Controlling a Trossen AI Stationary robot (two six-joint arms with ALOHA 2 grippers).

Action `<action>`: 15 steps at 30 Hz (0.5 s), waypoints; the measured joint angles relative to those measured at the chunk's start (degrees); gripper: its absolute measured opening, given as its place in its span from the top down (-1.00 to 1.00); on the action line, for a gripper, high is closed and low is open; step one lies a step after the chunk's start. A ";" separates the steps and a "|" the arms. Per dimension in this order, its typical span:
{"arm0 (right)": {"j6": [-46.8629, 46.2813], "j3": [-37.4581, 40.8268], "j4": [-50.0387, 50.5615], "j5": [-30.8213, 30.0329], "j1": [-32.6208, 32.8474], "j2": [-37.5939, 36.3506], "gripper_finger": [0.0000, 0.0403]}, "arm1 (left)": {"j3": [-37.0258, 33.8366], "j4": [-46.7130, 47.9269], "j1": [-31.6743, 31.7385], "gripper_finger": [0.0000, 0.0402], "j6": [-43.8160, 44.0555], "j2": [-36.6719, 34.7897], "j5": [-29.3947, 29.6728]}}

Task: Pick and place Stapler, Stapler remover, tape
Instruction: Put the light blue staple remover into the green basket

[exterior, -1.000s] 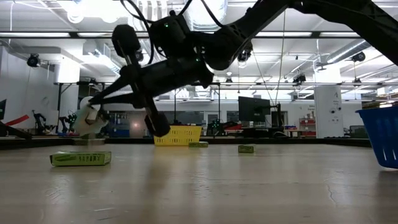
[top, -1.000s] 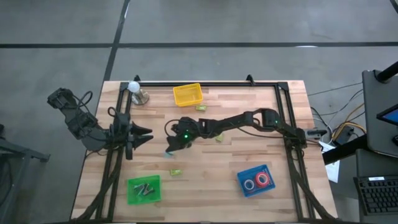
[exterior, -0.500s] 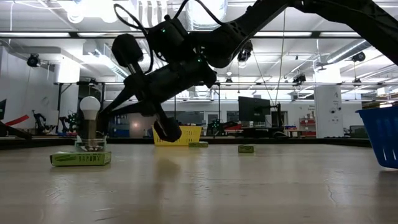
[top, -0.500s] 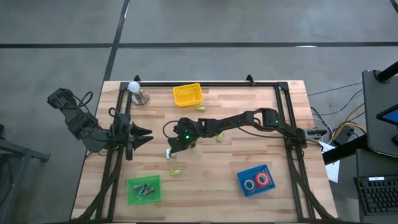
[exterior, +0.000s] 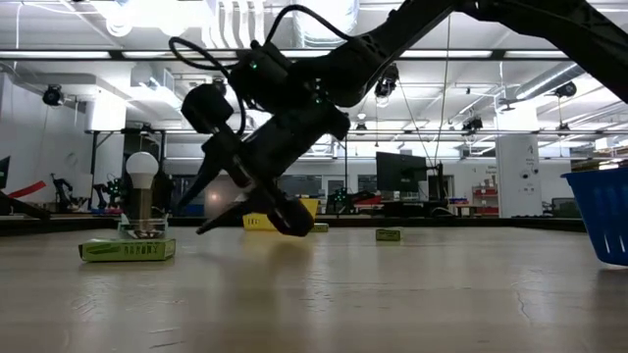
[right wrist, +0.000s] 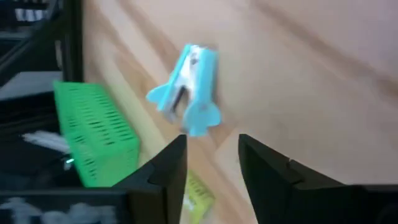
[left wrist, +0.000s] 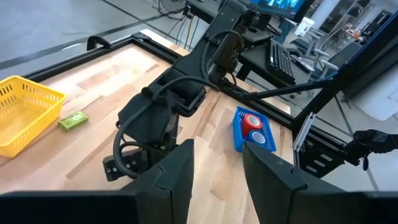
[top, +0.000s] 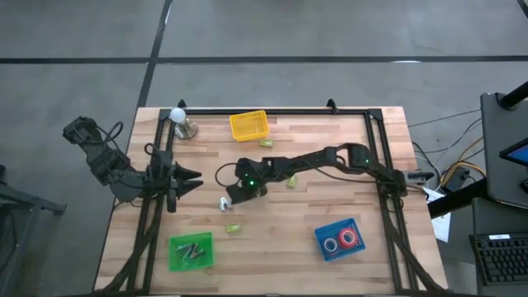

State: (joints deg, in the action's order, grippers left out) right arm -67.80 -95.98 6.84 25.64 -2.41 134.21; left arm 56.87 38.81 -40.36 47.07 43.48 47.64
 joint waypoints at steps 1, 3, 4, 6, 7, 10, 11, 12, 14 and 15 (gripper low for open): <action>0.33 0.00 0.34 -0.71 0.02 0.00 0.27 | 0.01 0.03 0.00 0.30 -0.06 0.00 0.00; 0.70 -0.02 0.25 -1.84 0.02 0.00 0.23 | 0.01 0.04 0.00 0.30 -0.06 0.00 0.20; 0.74 -0.02 0.24 -2.49 0.02 0.00 0.22 | 0.01 0.07 0.00 0.30 -0.09 0.00 0.37; 0.74 -0.02 -0.11 -3.30 0.02 0.00 0.20 | 0.01 0.07 0.00 0.30 -0.09 0.00 0.39; 0.74 -0.12 -0.24 -3.26 0.02 0.00 0.20 | 0.01 0.07 0.00 0.30 -0.09 0.00 0.39; 1.75 -1.52 0.04 -3.39 0.54 0.00 0.18 | 0.01 0.08 0.00 0.30 -0.11 0.00 0.39; 2.28 -2.31 0.40 -3.58 0.83 0.00 0.18 | 0.01 0.18 0.00 0.30 -0.11 0.00 0.39; 2.91 -3.23 1.00 -4.12 1.11 0.00 0.18 | 0.01 0.31 0.00 0.30 -0.11 0.00 0.39; 4.20 -5.04 4.46 -6.48 1.57 -0.03 0.18 | 0.01 0.37 0.00 0.30 -0.11 0.00 0.39; 4.68 -5.76 7.23 -7.55 1.68 -0.11 0.18 | 0.01 0.39 0.00 0.30 -0.11 0.00 0.37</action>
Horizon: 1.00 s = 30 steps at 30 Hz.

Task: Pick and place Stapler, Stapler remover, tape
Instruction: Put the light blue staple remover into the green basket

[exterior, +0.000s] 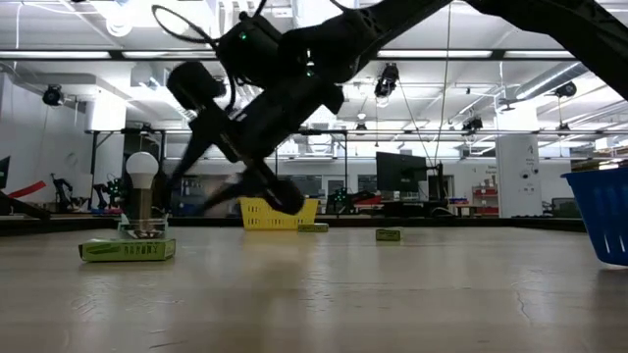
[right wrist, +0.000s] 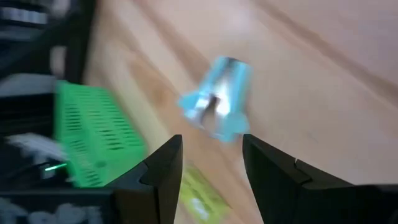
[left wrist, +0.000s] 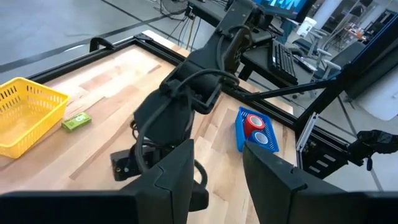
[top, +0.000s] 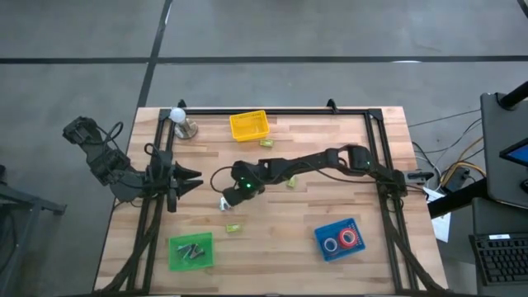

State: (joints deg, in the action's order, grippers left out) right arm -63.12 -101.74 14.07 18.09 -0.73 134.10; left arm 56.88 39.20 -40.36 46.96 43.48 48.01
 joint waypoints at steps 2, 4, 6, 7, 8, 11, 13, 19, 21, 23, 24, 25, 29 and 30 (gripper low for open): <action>1.39 -0.53 4.23 -1.70 0.03 0.00 0.18 | 0.00 0.02 0.00 0.30 0.00 0.00 0.00; 2.30 -0.52 4.70 -1.83 -0.12 0.14 0.18 | 0.00 0.02 0.00 0.30 -0.01 0.00 0.00; 2.43 -0.48 3.32 -1.86 -0.13 0.14 0.18 | 0.00 0.04 0.00 0.30 -0.04 0.00 0.00; 2.29 -0.58 2.96 -1.82 -0.10 0.10 0.18 | 0.00 0.04 0.00 0.30 -0.04 0.00 0.03; 2.25 -0.73 2.97 -1.77 -0.01 0.09 0.18 | 0.00 0.04 0.00 0.30 -0.07 0.00 0.12; 2.30 -2.02 3.07 -1.88 0.17 1.14 0.18 | 0.00 0.07 0.00 0.30 -0.11 0.00 0.85; 2.58 -4.09 3.44 -2.03 0.51 2.64 0.18 | 0.00 0.15 0.00 0.30 -0.11 -0.01 0.95; 4.88 -10.57 9.61 -4.05 0.94 5.11 0.18 | 0.00 0.41 0.00 0.30 0.80 0.01 0.89; 6.40 -12.18 10.46 -4.30 0.86 6.19 0.19 | 0.00 0.46 0.00 0.30 1.14 -0.02 0.76; 6.95 -13.37 13.16 -4.35 0.84 6.83 0.21 | 0.00 0.46 0.00 0.30 1.16 -0.03 0.72; 6.98 -13.62 13.87 -4.37 0.87 6.94 0.22 | 0.00 0.45 0.00 0.30 1.16 -0.02 0.72; 7.04 -13.68 14.46 -4.53 0.93 7.00 0.24 | 0.00 0.48 0.00 0.30 1.18 -0.02 0.70; 7.18 -12.75 14.10 -4.35 1.02 7.16 0.29 | 0.00 0.46 0.00 0.30 1.32 -0.02 0.70; 7.20 -12.73 14.02 -3.93 0.98 7.17 0.31 | 0.00 0.48 0.00 0.30 1.12 -0.02 0.70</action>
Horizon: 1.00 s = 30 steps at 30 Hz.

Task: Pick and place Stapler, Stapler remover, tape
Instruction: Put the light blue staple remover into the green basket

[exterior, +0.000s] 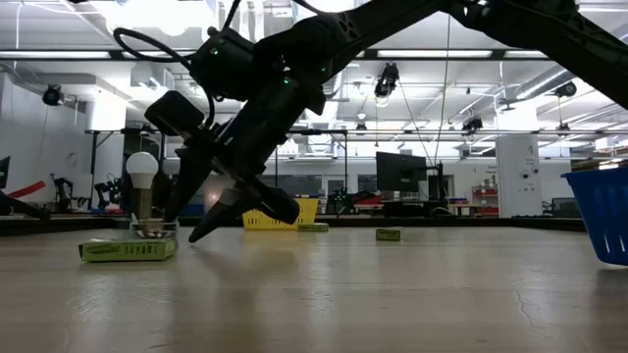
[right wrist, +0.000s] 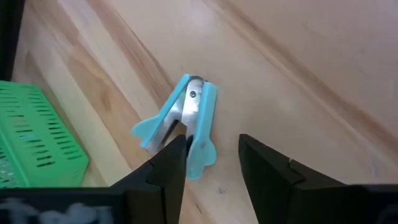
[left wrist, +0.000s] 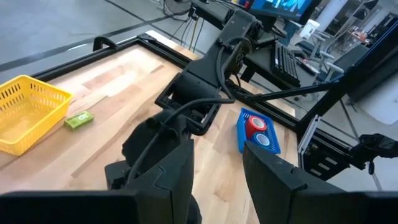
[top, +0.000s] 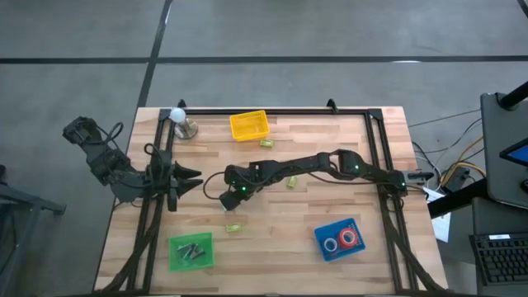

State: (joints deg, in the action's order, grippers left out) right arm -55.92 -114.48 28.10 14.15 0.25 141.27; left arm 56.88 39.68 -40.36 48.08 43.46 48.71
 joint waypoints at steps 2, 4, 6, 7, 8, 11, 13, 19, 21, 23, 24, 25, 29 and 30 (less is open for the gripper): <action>0.43 0.00 -0.05 0.06 0.03 0.00 0.32 | 0.00 0.02 0.00 0.30 -0.18 0.00 0.00; 0.82 -0.13 0.34 0.08 0.27 0.00 0.32 | 0.00 0.06 0.00 0.30 -0.22 0.00 0.02; 0.69 0.20 0.04 0.18 0.56 0.00 0.32 | 0.00 0.21 0.00 0.30 -0.24 0.00 0.02; 0.63 0.44 0.02 0.32 0.62 0.00 0.33 | -0.01 0.29 0.00 0.30 -0.24 0.00 0.02; 0.59 0.61 -0.07 0.53 0.66 0.00 0.34 | -0.02 0.31 0.00 0.30 -0.25 0.00 0.02; 0.50 0.96 -0.26 0.70 0.55 -0.08 0.42 | 0.00 0.33 0.00 0.30 -0.25 0.00 0.02; 0.57 0.96 -0.27 0.93 0.50 -0.11 0.51 | 0.00 0.32 0.00 0.30 -0.28 0.00 0.02; 2.48 0.86 -0.17 1.36 0.50 -0.22 0.90 | 0.00 1.03 0.00 0.30 -0.34 0.00 0.04; 2.92 0.49 0.07 1.38 0.48 -0.24 0.93 | 0.00 1.41 0.00 0.30 -0.30 0.00 0.02; 3.38 -0.06 0.35 1.34 0.50 -0.24 0.95 | 0.00 1.53 0.00 0.30 -0.21 0.00 0.02; 3.60 -0.48 0.53 1.29 0.50 -0.24 0.95 | 0.00 1.53 0.00 0.30 -0.21 0.00 -0.07; 3.85 -1.00 0.64 1.29 0.50 -0.24 0.96 | 0.00 1.55 0.00 0.30 -0.17 0.00 -0.51; 4.89 -4.20 0.42 1.40 0.63 -0.29 0.96 | 0.00 2.15 -0.02 0.30 0.52 -0.02 -6.96; 5.38 -5.37 0.42 1.89 0.63 -0.31 0.96 | 0.00 2.71 -0.02 0.30 0.93 0.00 -8.69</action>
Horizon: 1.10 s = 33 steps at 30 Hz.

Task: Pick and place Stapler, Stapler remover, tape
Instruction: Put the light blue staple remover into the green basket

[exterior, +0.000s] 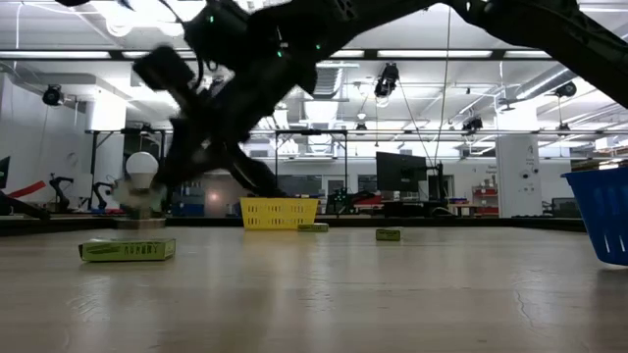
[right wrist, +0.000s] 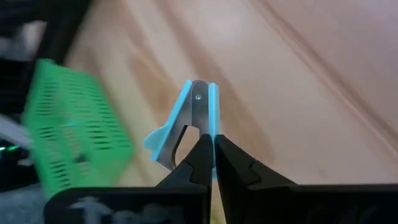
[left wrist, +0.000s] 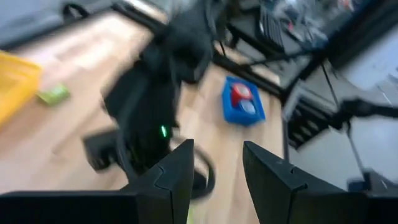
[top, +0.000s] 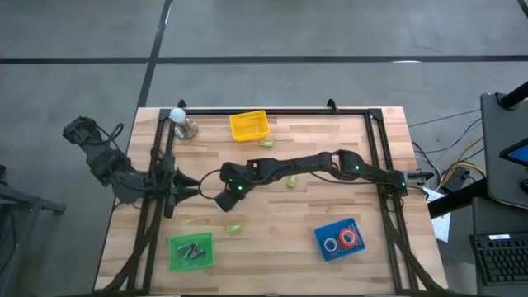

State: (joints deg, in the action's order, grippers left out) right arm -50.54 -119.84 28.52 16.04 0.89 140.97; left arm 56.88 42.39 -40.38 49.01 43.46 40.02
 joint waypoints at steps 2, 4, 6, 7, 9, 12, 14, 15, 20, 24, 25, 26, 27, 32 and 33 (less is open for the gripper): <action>0.75 -2.54 0.02 0.82 0.00 0.00 0.96 | 0.00 0.97 0.00 0.30 1.14 0.10 -2.49; 1.23 -5.76 0.21 1.28 0.00 0.00 0.96 | 0.00 1.25 0.00 0.30 2.53 0.11 -3.69; 1.94 -9.01 1.06 1.60 -0.06 -0.39 0.96 | 0.00 1.23 0.04 0.30 3.16 -0.07 -5.21; 2.51 -10.71 1.96 1.65 -0.14 -0.57 0.96 | 0.00 1.22 0.02 0.30 3.32 -0.23 -6.24; 3.70 -14.31 4.78 1.74 -0.52 -0.79 0.96 | 0.00 1.18 -0.01 0.30 4.03 -0.49 -8.54; 4.89 -14.34 5.76 1.62 -1.31 -2.99 0.96 | -0.02 -2.48 -0.48 0.30 3.97 -0.70 -12.27; 5.75 -14.11 7.28 1.07 -2.03 -3.98 0.96 | -0.02 -5.94 -1.12 0.30 2.82 -0.80 -17.17; 6.50 -14.07 8.58 0.86 -2.44 -4.34 0.96 | -0.01 -6.99 -1.40 0.30 2.63 -0.79 -20.18; 10.02 -13.91 9.00 1.11 -4.09 -6.53 0.96 | 0.00 -5.95 -1.61 0.30 3.58 -0.70 -25.40; 12.95 -13.97 7.82 2.41 -3.57 -9.90 0.96 | -0.28 -5.85 -1.64 0.30 3.89 -0.59 -24.97; 14.02 -13.97 7.81 2.44 -3.21 -10.88 0.96 | -0.55 -5.85 -1.64 0.30 3.89 -0.61 -24.76; 15.29 -13.97 7.52 2.43 -2.71 -11.61 0.96 | -0.89 -5.75 -1.69 0.30 3.87 -0.63 -24.29; 16.57 -13.97 6.58 2.38 -2.24 -12.48 0.96 | -1.15 -5.75 -1.68 0.30 3.85 -0.70 -23.44; 21.28 -14.08 1.90 -1.56 0.42 -16.54 0.96 | -2.19 -7.85 -1.68 0.30 1.45 -0.75 -12.74; 21.67 -14.08 2.12 -2.24 0.71 -17.06 0.96 | -2.19 -8.16 -1.65 0.30 0.83 -0.76 -11.27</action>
State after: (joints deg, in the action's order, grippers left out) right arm -28.87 -133.93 30.64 13.80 1.60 123.90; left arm 54.70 34.22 -42.03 49.84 42.70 28.75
